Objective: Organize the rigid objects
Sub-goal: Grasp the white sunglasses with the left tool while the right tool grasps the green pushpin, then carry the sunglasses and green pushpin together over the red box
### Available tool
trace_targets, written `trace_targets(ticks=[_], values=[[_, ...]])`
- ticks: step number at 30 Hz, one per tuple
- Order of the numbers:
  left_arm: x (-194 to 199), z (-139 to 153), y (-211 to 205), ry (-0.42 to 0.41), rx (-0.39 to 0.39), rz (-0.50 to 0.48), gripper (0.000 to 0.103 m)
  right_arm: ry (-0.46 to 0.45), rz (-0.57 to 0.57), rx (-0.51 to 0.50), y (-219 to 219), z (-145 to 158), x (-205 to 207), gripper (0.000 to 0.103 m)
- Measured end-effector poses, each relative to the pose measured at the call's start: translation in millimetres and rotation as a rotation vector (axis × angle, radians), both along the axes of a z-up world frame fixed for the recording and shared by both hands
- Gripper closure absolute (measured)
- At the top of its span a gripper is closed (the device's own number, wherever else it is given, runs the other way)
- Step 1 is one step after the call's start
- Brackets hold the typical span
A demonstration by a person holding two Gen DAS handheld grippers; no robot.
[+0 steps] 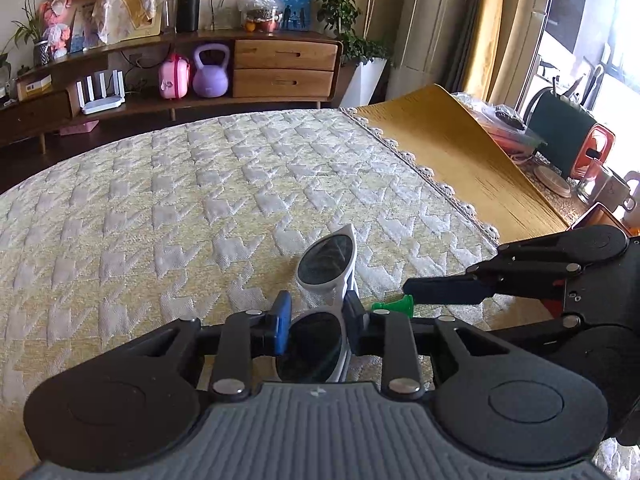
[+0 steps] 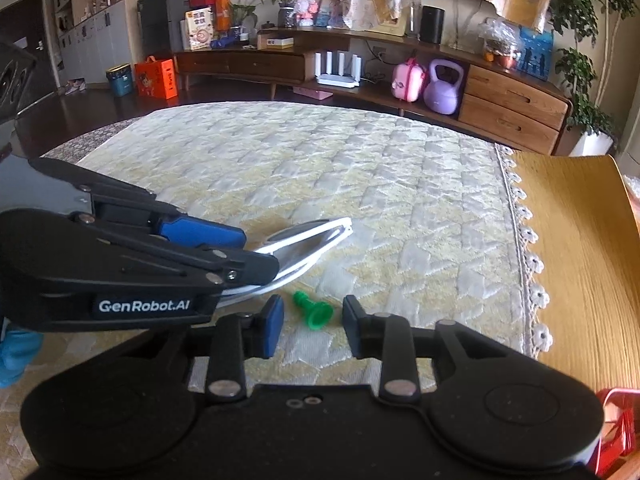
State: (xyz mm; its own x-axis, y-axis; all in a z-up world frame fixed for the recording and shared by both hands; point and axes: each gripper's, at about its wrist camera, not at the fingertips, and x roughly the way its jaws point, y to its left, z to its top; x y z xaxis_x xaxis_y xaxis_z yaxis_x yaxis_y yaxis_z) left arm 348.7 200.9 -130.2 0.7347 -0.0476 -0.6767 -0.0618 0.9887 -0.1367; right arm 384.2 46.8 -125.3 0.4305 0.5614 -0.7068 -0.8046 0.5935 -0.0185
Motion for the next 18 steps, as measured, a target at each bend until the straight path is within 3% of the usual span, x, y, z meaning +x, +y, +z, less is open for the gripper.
trace_targets(ticks=[1, 11, 18], values=[[-1, 1, -1, -0.002, 0.001, 0.0, 0.079, 0.0, 0.002, 0.0, 0, 0, -1, 0.089], [-20, 14, 0, -0.008, -0.045, 0.024, 0.097, -0.005, -0.026, 0.003, -19, 8, -28, 0.089], [-45, 18, 1, 0.015, -0.096, 0.061, 0.097, 0.007, -0.043, 0.025, -52, 26, -64, 0.089]])
